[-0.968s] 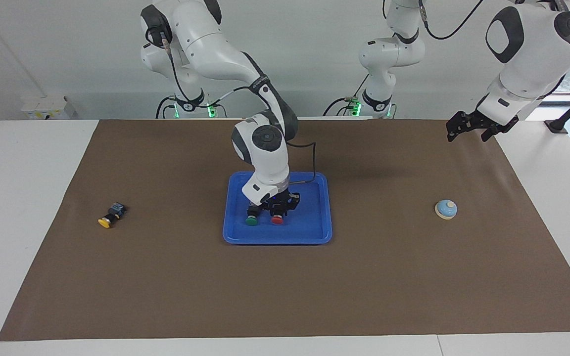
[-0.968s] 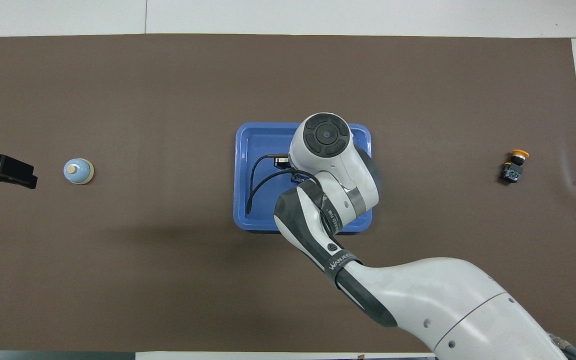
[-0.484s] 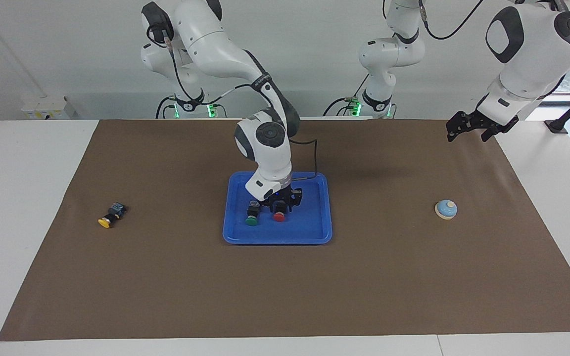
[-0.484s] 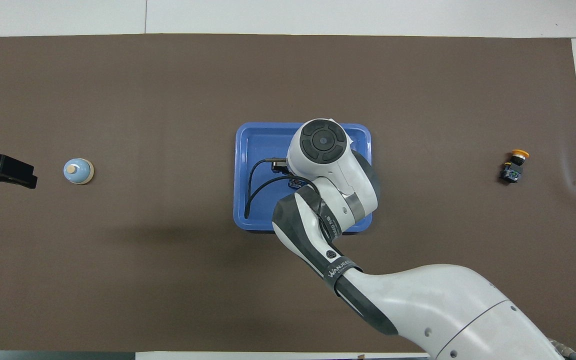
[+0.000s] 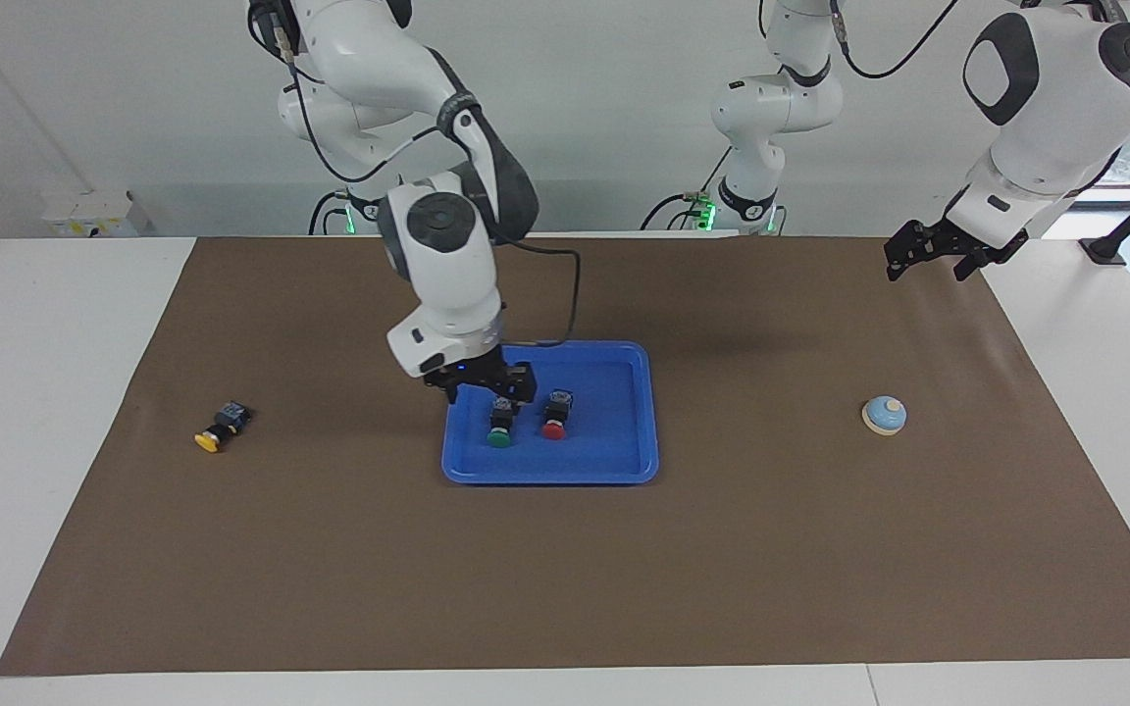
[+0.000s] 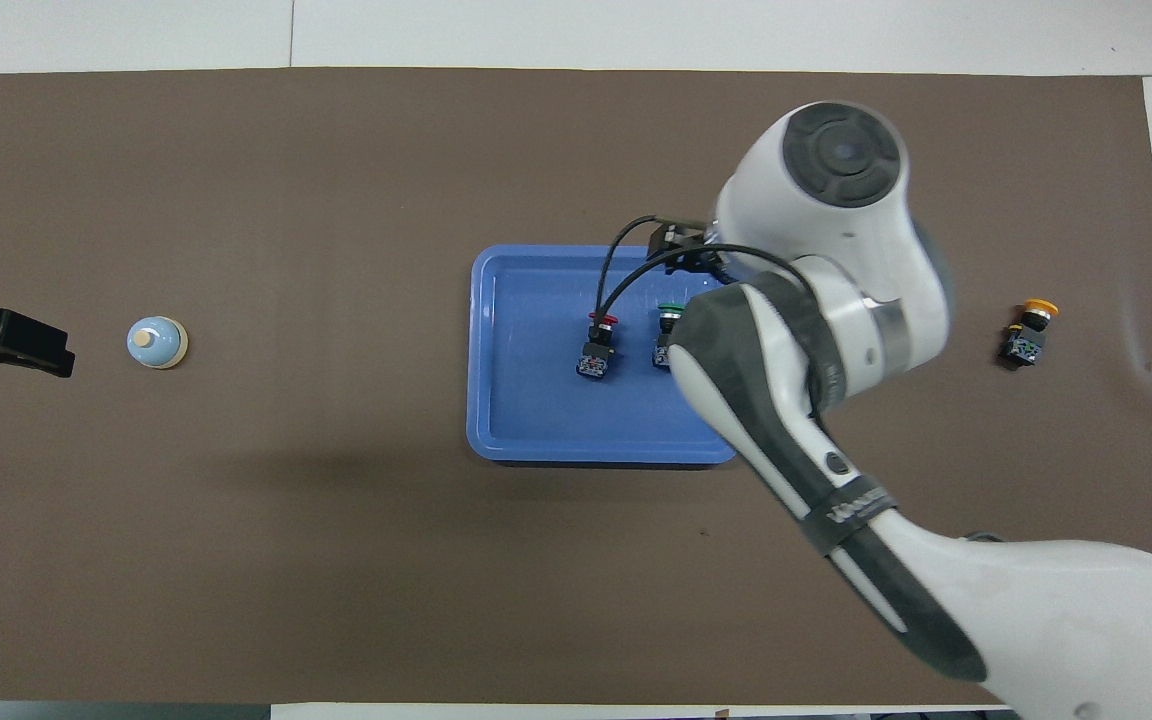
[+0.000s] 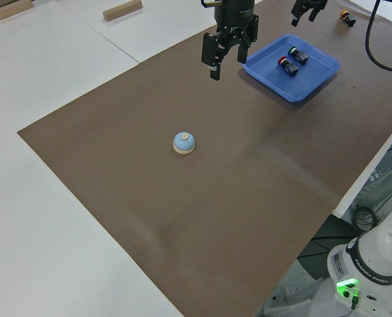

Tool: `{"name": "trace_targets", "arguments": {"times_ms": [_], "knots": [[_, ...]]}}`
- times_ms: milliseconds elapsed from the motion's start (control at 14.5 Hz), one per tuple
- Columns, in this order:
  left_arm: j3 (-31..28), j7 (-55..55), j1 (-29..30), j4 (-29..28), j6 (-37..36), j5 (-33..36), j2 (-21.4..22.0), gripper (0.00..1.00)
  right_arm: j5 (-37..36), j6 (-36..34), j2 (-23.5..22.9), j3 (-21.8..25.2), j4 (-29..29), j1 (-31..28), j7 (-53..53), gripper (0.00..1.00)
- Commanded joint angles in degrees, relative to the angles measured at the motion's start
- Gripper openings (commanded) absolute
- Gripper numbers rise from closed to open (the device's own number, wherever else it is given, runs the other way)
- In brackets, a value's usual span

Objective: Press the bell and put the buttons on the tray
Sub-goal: 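Open the right gripper and move it to the yellow button, then grasp the yellow button with the right gripper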

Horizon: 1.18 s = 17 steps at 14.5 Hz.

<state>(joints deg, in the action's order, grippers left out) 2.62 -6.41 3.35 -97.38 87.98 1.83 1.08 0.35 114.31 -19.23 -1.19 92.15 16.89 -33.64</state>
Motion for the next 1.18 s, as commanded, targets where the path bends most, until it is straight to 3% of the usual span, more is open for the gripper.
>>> {"name": "trace_targets", "arguments": {"times_ms": [0,346,622,1106], "knots": [[-0.2,0.2,-0.1,-0.8,0.1,0.5,1.1,1.0,-0.9,-1.4,1.4,-0.4,1.3,-8.0,7.4,1.0],[-0.2,0.3,-0.1,-0.8,0.1,0.5,1.1,1.0,-4.6,1.2,3.1,-0.3,7.2,-21.2,23.2,1.0],[-0.2,0.3,-0.1,-0.8,0.1,0.5,1.1,1.0,-7.7,14.8,6.2,-0.4,19.1,-29.3,28.3,1.0],[-0.2,0.2,-0.1,-0.9,0.0,0.5,1.1,1.0,-6.9,26.1,5.7,-0.7,26.6,-32.8,27.9,1.0]]}}
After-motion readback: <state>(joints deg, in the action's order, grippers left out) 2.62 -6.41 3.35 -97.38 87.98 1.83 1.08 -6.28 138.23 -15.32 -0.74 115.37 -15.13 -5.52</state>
